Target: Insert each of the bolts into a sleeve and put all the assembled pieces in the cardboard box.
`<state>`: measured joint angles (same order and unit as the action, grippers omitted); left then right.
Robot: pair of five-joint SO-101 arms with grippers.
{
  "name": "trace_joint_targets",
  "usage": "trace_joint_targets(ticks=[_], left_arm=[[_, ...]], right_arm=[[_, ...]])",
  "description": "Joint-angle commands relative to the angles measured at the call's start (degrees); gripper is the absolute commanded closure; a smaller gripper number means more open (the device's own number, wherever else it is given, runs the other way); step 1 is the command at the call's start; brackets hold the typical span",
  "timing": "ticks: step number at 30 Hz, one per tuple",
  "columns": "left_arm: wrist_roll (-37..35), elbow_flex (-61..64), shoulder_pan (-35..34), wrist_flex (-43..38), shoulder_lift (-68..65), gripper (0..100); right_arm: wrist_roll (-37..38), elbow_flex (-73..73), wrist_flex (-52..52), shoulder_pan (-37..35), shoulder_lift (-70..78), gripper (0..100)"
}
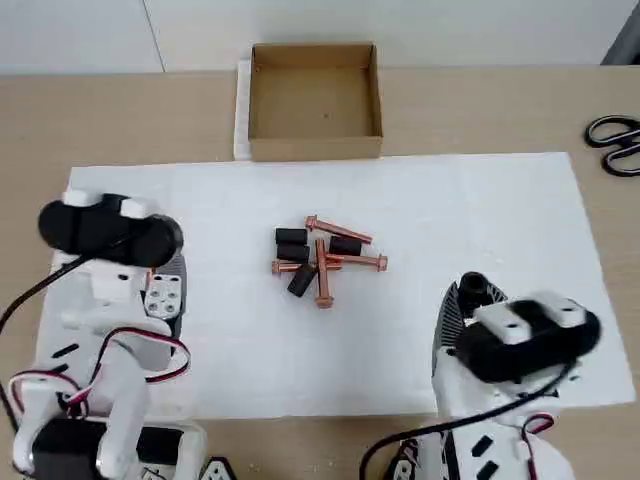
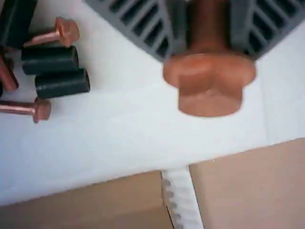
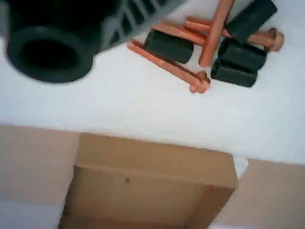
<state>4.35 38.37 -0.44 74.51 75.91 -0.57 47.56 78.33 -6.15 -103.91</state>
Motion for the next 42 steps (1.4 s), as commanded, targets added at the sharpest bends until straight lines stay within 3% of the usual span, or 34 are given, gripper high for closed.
trace_joint_targets(ticks=[1, 10, 17, 22, 25, 35, 42], left_arm=[[0.26, -0.13, 0.18, -2.2, 2.2, 99], [0.62, 0.48, 0.18, 0.62, 12.66, 99], [0.35, 9.63, 0.18, 0.97, 21.1, 99], [0.0, 16.04, -0.09, -3.6, 23.65, 99], [-5.45, 19.3, 0.0, -7.3, 23.65, 99], [-14.59, 22.2, 0.26, -14.42, 13.1, 99], [-18.2, 14.29, 0.44, -14.86, -0.09, 99]], right_arm=[[-5.36, -0.26, -2.42, -4.44, 0.04, 99.4], [-5.54, -0.26, -2.15, -6.46, 0.13, 99.4], [-0.7, -0.26, -2.07, -6.55, 0.13, 99.5], [-0.79, -0.09, -2.07, -8.48, 0.13, 99.5], [-0.97, 0.0, -2.07, -11.03, 0.13, 99.5], [-0.79, 1.49, -2.95, -11.21, 0.75, 99.5], [-0.7, 1.05, -3.03, -11.21, 4.88, 99.5]])
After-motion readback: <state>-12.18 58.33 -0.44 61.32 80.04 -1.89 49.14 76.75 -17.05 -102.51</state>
